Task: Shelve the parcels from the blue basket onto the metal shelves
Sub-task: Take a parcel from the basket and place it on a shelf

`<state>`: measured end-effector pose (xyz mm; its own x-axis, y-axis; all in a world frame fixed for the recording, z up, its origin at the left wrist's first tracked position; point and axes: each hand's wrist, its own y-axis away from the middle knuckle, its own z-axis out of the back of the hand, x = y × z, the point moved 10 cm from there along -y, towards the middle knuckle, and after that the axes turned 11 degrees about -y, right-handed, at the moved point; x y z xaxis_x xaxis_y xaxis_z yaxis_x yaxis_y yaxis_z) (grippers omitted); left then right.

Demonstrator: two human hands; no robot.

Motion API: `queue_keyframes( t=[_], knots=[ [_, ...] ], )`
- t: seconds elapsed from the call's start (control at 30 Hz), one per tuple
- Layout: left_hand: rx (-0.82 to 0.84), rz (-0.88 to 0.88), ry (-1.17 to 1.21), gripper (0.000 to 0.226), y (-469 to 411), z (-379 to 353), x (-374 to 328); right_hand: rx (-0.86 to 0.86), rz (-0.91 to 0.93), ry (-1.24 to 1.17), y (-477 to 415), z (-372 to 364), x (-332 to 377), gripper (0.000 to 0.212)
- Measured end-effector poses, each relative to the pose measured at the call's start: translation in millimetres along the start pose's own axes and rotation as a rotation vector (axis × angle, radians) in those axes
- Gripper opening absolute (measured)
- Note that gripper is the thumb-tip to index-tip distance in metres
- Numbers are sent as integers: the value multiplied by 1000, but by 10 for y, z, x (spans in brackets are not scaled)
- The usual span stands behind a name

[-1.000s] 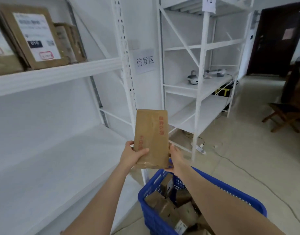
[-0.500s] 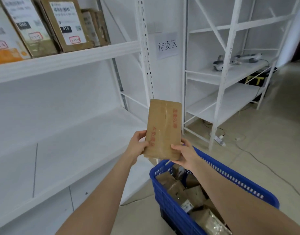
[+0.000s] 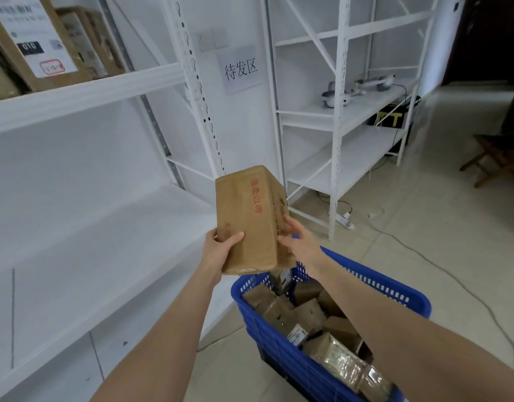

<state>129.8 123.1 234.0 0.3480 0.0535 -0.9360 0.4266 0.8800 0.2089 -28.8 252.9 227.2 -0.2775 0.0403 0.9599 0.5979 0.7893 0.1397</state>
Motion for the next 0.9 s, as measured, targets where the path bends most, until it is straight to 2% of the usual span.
queue_keyframes(
  t=[0.1,0.23,0.33,0.37,0.43,0.53,0.6,0.67,0.7,0.73,0.8,0.83,0.9],
  knots=[
    [36,-117,-66,64,48,-66,-132,-8,-159,-230,24,61,-113,45],
    [130,-211,-114,60,143,-142,-243,-36,-283,-439,-8,205,-221,70],
    [275,-116,-9,51,240,-238,-268,49,-302,-357,-31,210,-198,63],
    [303,-68,37,55,252,-250,-262,74,-296,-351,-42,205,-196,58],
    [303,11,108,71,214,-227,-240,101,-266,-364,-75,225,-215,51],
    [251,92,129,80,200,-137,-240,153,-271,-361,-86,220,-288,53],
    [237,102,86,69,226,-98,-235,155,-308,-367,-35,212,-337,44],
    [254,113,73,53,288,-114,-190,123,-343,-357,38,221,-369,25],
    [280,111,66,47,318,-144,-152,106,-363,-351,92,223,-372,31],
    [318,97,47,44,371,-186,-131,81,-385,-340,120,252,-405,47],
    [392,56,-6,51,487,-268,-87,25,-440,-353,153,320,-505,79],
    [410,27,-43,58,528,-290,-59,8,-466,-384,190,332,-541,88],
    [412,-28,-91,68,573,-303,13,-13,-509,-498,214,340,-672,93]
  ],
)
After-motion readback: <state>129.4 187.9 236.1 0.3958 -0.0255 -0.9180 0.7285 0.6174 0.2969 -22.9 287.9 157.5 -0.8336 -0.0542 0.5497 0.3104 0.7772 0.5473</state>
